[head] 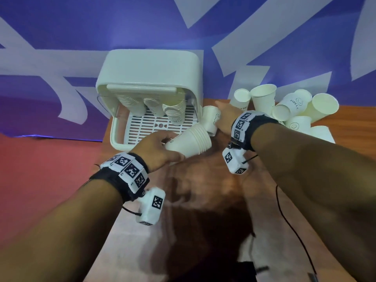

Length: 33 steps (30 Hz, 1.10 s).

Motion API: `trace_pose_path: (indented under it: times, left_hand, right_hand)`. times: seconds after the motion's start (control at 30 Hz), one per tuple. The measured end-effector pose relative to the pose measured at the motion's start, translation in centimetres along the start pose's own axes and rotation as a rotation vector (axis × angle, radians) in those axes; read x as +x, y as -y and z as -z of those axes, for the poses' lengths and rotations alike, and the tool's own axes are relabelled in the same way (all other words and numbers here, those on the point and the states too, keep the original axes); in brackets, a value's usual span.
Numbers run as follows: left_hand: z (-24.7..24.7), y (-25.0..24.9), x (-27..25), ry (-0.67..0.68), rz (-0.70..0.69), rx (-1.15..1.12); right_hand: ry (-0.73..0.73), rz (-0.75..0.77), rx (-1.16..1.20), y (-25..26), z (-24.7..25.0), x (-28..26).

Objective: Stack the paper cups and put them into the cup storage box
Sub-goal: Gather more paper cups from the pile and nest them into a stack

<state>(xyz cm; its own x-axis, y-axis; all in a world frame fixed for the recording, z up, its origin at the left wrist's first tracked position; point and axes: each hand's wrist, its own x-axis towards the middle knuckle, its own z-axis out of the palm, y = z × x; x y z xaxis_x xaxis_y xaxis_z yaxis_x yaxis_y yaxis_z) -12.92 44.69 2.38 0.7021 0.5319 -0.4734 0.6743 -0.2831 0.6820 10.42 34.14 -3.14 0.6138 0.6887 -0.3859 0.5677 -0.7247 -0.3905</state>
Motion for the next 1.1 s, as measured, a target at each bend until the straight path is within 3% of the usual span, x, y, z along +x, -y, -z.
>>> trace_pose_path:
  times: [0.33, 0.57, 0.8, 0.87, 1.0, 1.1]
  left_hand:
    - [0.0, -0.5, -0.8, 0.042, 0.001, 0.057]
    - [-3.5, -0.9, -2.2, 0.102, 0.000, 0.069]
    - [-6.4, -1.2, -3.2, 0.101, 0.001, 0.135]
    - [-7.1, -1.4, -3.3, 0.057, -0.025, 0.159]
    - [-7.9, -1.1, -3.3, 0.002, -0.073, 0.227]
    - [-8.2, -0.5, -3.5, 0.000, -0.067, 0.217]
  right_hand:
    - [0.004, -0.152, -0.045, -2.7, -0.4, -4.2]
    - [0.212, -0.243, 0.144, -7.3, -2.2, -10.0]
    - [0.127, -0.188, 0.277, -9.4, -3.9, -13.1]
    - [0.113, -0.160, 0.194, -9.3, -3.9, -13.3]
    - [0.144, 0.052, 0.030, -8.7, -4.3, -12.4]
    - [0.137, 0.088, -0.013, -8.0, -4.6, -12.2]
